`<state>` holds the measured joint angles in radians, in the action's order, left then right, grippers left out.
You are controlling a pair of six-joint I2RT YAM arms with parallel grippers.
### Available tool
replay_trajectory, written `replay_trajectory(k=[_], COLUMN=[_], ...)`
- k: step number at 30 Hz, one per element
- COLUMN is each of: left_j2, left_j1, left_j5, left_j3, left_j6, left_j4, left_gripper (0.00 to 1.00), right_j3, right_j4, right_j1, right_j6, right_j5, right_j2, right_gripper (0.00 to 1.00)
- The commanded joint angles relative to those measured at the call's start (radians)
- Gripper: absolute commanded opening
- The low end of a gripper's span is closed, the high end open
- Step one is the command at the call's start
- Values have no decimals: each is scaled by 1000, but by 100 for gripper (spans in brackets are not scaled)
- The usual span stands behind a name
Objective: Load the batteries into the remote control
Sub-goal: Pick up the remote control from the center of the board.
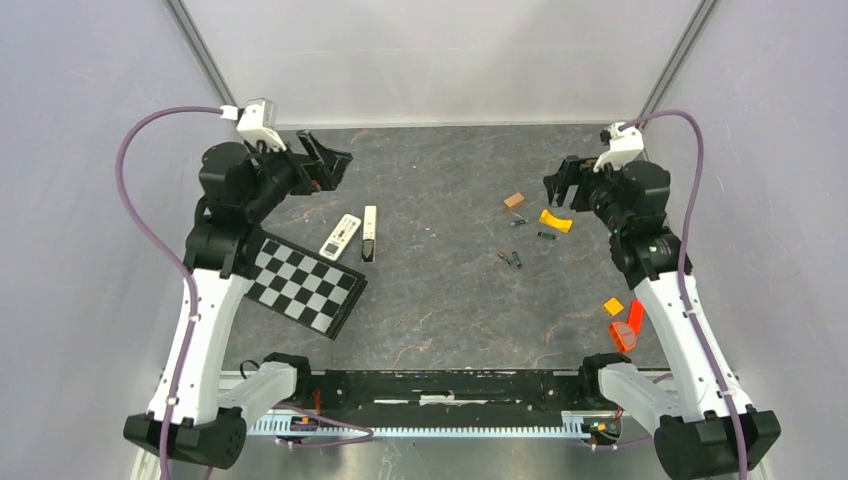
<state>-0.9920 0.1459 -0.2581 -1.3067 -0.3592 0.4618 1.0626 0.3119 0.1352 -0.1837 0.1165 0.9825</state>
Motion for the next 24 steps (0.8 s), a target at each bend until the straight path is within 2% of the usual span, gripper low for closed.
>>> replay_trajectory(k=[1,4,6,9,11,13,15,17,24], left_j2=[-79,-123,-153,-240,-320,-398,-489,-557,-646], left_j1=[-2,-2,-2,-1,19,75,152,179,214], left_j5=[-78,-103,-18,72,148,174,308,389,553], left_j3=[63,135,170,175,168,188,172,158,203], left_j6=[-98,-136,-160,-175,-264,-310,-295,-290,-240], left_j4=[-181,-348,-382,-309,-229,-266,-248,-217,-183], left_gripper=[100,100,100,100,95,91,91,91,86], right_j3=[-79,-106,-113,-150,-194,-242,-266,-266,-298], right_j4=[-110,-118,-108,-116,-149,-197,-218,-208,-204], right_j1=[-6,-6,-5,-6,-5,-5,-5,-4,-3], right_j6=[-74,-82,-94,-128,-158,-205,-233,-230,-222], right_j5=[-56,20,47,51,51,54,72,94,76], right_j2=[-44,-21,6,34,45,55,73,88,88], right_gripper=[87,87,87,86,85,84,82,80,80])
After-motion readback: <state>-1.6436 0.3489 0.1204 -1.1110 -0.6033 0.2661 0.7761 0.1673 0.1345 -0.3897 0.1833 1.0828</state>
